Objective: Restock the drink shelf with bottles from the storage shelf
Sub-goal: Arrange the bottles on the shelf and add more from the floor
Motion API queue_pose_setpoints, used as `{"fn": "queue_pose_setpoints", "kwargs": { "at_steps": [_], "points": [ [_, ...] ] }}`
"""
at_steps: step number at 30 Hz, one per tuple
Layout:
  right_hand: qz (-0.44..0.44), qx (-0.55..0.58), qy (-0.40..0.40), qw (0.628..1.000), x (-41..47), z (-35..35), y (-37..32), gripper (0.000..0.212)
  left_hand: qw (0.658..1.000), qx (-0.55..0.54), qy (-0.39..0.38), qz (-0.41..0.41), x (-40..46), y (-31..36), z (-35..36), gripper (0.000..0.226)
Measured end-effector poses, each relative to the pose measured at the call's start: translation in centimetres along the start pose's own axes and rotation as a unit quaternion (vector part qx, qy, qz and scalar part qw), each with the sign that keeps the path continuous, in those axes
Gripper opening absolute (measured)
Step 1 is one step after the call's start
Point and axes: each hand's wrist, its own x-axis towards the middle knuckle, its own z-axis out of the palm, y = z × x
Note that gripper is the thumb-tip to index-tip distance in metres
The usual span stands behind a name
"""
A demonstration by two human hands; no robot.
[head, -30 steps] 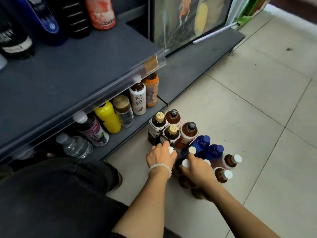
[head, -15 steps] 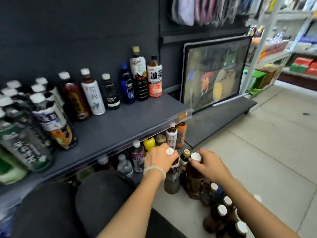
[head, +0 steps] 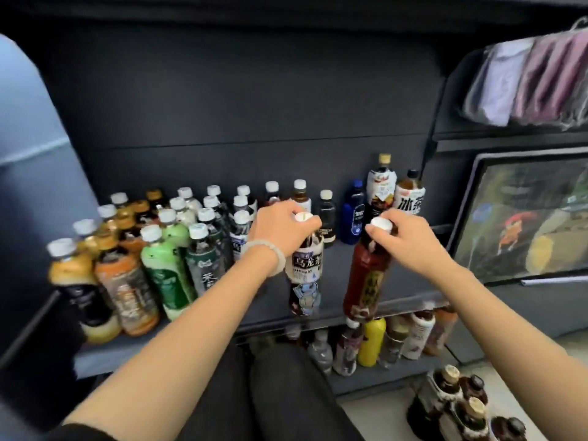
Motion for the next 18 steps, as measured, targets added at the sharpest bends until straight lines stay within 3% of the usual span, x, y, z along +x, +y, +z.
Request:
{"fn": "queue_pose_setpoints", "kwargs": {
  "at_steps": [9, 18],
  "points": [
    [-0.031, 0.021, -0.056, 0.998, 10.3, 6.5, -4.2, 0.027, 0.992, 0.104, -0.019, -0.067, 3.5, -6.7, -4.5, 0.017],
    [-0.009, 0.013, -0.122, 0.992, 16.8, 13.8, -4.5, 0.032, 0.971, 0.222, -0.065, -0.062, 5.7, -8.8, -4.6, 0.023]
  ]
}}
